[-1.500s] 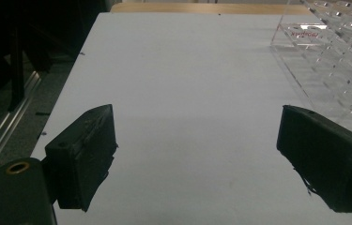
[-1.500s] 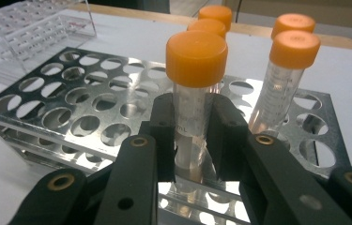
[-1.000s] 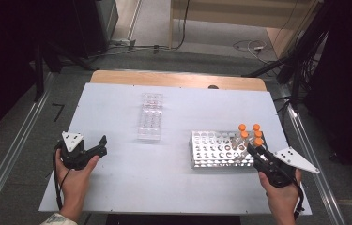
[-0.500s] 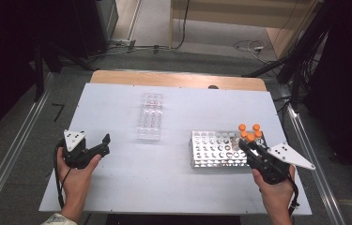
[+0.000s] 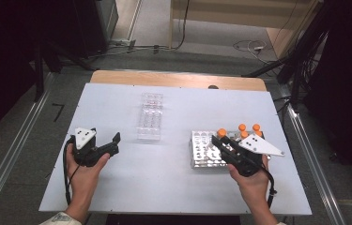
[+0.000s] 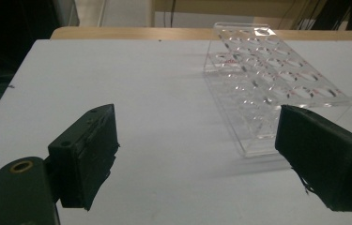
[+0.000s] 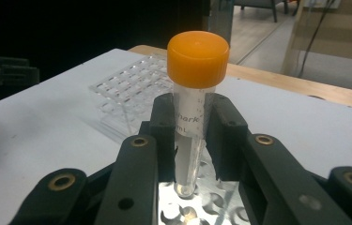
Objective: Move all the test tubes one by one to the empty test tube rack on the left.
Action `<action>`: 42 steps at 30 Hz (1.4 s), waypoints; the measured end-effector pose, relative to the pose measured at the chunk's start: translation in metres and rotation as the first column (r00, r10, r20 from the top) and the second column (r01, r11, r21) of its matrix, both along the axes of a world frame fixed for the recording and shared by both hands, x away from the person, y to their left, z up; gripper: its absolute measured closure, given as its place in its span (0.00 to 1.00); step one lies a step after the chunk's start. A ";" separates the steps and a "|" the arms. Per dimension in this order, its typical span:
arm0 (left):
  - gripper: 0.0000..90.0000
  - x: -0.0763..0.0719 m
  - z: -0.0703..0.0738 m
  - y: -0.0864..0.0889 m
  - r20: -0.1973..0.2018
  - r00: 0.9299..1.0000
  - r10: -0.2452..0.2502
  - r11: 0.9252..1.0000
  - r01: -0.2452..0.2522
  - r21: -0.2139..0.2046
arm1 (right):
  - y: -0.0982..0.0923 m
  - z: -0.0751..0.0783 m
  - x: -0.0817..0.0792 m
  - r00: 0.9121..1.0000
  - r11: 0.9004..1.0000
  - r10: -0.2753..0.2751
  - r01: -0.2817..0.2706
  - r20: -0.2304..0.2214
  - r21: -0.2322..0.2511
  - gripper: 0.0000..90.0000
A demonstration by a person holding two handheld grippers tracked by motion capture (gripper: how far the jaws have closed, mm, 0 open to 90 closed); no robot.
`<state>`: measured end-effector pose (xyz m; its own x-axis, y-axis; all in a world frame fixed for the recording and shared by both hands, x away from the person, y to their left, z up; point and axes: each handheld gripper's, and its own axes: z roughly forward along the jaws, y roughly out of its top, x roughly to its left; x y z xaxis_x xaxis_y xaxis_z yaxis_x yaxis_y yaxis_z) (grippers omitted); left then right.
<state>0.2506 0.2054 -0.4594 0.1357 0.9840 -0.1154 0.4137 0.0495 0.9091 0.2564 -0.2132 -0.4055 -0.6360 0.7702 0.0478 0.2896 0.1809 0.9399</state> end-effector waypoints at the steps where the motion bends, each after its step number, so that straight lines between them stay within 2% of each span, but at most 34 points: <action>1: 0.17 0.001 0.001 -0.001 0.005 1.000 -0.002 1.000 0.002 -0.005 | 0.006 -0.001 0.002 1.000 1.000 0.009 -0.009 -0.006 -0.003 0.80; 6: 0.17 0.006 0.009 -0.012 0.020 0.999 -0.043 0.999 0.043 -0.020 | 0.026 -0.007 0.009 0.999 0.999 0.051 -0.051 -0.014 -0.020 0.80; 10: 0.17 0.010 0.014 -0.026 0.021 0.996 -0.082 0.997 0.082 -0.011 | 0.043 -0.012 0.013 0.997 0.996 0.079 -0.080 -0.026 -0.033 0.80; 16: 0.17 0.009 0.023 -0.043 0.045 0.989 -0.142 0.990 0.142 -0.001 | 0.069 -0.019 0.017 0.991 0.990 0.127 -0.129 -0.044 -0.054 0.80; 21: 0.18 0.009 0.034 -0.057 0.056 0.977 -0.206 0.978 0.207 -0.020 | 0.088 -0.025 0.021 0.986 0.984 0.157 -0.161 -0.062 -0.069 0.80; 24: 0.19 0.007 0.040 -0.066 0.070 0.966 -0.247 0.968 0.250 -0.024 | 0.097 -0.029 0.024 0.983 0.982 0.168 -0.173 -0.075 -0.077 0.80; 26: 0.20 0.006 0.043 -0.072 0.077 0.956 -0.282 0.958 0.285 -0.024 | 0.103 -0.032 0.026 0.982 0.980 0.174 -0.180 -0.080 -0.083 0.80; 34: 0.29 0.002 0.047 -0.095 0.092 0.910 -0.405 0.914 0.406 0.007 | 0.122 -0.039 0.028 0.976 0.972 0.197 -0.207 -0.094 -0.113 0.80; 38: 0.40 0.003 0.045 -0.098 0.074 0.894 -0.442 0.896 0.443 0.002 | 0.125 -0.039 0.028 0.973 0.970 0.207 -0.217 -0.099 -0.105 0.80; 42: 0.44 0.002 0.045 -0.101 0.082 0.886 -0.455 0.889 0.458 -0.009 | 0.127 -0.038 0.027 0.971 0.969 0.217 -0.226 -0.096 -0.102 0.80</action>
<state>0.2528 0.1048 -0.4145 0.5786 0.8078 -0.1123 0.3267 -0.1034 0.9394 0.2836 -0.0859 -0.4431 -0.7889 0.6138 0.0299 0.3072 0.3518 0.8842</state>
